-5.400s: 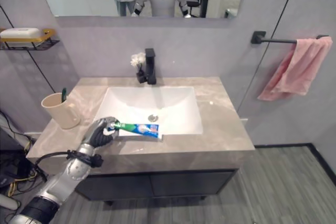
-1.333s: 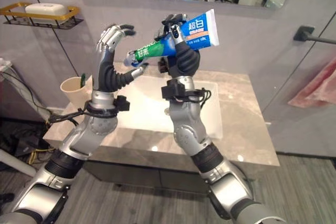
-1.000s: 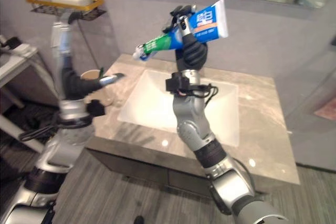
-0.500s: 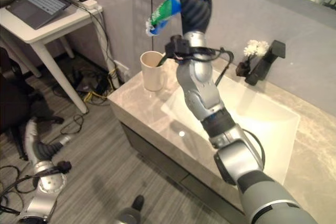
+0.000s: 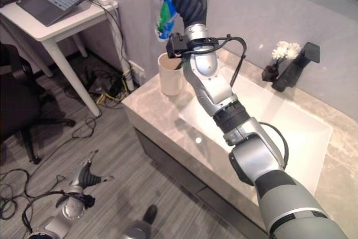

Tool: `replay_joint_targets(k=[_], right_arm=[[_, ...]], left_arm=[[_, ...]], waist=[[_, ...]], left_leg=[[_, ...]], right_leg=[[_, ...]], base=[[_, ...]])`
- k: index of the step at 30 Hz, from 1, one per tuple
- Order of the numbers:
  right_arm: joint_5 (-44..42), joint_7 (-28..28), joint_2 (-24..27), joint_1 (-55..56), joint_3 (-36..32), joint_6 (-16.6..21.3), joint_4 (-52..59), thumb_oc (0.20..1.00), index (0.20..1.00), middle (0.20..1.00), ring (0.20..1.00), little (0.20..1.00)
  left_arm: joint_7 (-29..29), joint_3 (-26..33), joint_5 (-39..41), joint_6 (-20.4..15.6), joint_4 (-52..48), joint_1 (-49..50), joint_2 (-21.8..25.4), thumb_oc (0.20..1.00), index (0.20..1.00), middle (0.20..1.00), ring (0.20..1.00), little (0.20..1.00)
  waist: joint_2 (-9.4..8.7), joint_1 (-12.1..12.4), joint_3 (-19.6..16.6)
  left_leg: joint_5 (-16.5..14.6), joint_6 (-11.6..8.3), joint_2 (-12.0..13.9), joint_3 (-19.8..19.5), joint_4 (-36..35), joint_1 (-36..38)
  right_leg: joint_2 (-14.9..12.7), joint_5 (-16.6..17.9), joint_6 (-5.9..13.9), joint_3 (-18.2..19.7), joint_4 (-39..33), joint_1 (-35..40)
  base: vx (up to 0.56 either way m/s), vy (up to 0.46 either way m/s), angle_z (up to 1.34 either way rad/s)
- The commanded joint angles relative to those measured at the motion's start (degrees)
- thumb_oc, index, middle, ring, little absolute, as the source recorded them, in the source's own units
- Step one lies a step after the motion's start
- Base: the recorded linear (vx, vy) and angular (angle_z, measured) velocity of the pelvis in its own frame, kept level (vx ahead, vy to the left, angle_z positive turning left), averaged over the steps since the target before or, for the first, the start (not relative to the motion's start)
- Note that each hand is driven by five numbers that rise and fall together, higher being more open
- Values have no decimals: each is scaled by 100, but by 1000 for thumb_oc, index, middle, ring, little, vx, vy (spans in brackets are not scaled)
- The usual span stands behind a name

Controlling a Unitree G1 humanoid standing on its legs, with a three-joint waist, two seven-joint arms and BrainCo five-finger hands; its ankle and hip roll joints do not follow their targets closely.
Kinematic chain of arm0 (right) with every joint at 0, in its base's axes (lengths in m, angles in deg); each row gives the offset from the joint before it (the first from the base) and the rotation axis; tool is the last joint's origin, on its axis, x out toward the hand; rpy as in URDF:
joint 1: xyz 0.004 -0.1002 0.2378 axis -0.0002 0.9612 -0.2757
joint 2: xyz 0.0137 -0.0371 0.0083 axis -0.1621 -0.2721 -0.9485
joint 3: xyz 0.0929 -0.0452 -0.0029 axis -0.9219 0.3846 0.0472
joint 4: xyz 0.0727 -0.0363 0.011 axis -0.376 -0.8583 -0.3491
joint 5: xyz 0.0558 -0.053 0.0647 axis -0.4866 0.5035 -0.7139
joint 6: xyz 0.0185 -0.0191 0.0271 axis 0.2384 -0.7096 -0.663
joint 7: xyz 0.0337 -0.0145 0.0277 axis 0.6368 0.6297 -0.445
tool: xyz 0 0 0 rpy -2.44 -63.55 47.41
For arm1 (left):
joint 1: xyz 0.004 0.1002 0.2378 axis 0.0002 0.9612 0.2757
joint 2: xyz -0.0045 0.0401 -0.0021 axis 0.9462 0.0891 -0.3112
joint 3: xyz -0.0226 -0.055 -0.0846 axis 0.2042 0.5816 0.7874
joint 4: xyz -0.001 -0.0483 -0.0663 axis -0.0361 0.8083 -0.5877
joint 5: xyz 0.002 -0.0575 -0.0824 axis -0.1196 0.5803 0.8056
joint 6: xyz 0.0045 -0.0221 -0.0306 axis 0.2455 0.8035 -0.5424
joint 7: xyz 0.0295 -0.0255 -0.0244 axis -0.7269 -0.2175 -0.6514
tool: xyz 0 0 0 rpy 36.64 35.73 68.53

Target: Put brush and paste in cup on sink, flatten towel.

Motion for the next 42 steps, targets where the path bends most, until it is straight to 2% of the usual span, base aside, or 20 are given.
replay_joint_targets(k=[1, 15, 33, 42], right_arm=[[12, 35, 392, -264, -102, 220, -59, 200, 200, 200, 200, 200], [171, 43, 670, -187, -3, 103, -381, 200, 200, 200, 200, 200], [245, 87, 565, -88, 91, 8, -521, 200, 200, 200, 200, 200], [31, -23, 565, 15, 76, 79, -526, 200, 200, 200, 200, 200]], left_arm=[[-82, 9, 170, -207, 99, -173, 275, 1000, 1000, 1000, 1000, 1000], [100, -255, 214, -242, 153, -174, 116, 1000, 1000, 1000, 1000, 1000], [131, -323, 255, -221, 138, -208, 74, 1000, 1000, 1000, 1000, 1000], [131, -347, 302, -213, 144, -253, 44, 1000, 1000, 1000, 1000, 1000]], waist=[[-69, 23, -149], [-54, 43, -121], [-146, 37, -6], [-176, 46, 50]], left_leg=[[166, 150, -20, 161, 33, -344], [139, 164, -120, 86, 33, -418], [158, 164, -143, 50, 33, -568], [175, 178, -173, 14, 33, -655]], right_leg=[[-604, 1335, 416, 49, 211, 329], [-663, 1472, 456, -66, 184, 369], [-638, 1581, 464, -98, 164, 288], [-643, 1616, 463, -124, 141, 256]], base=[[3, 29, 12], [-1, 8, 2], [-2, 1, 4], [-1, 1, 0]])
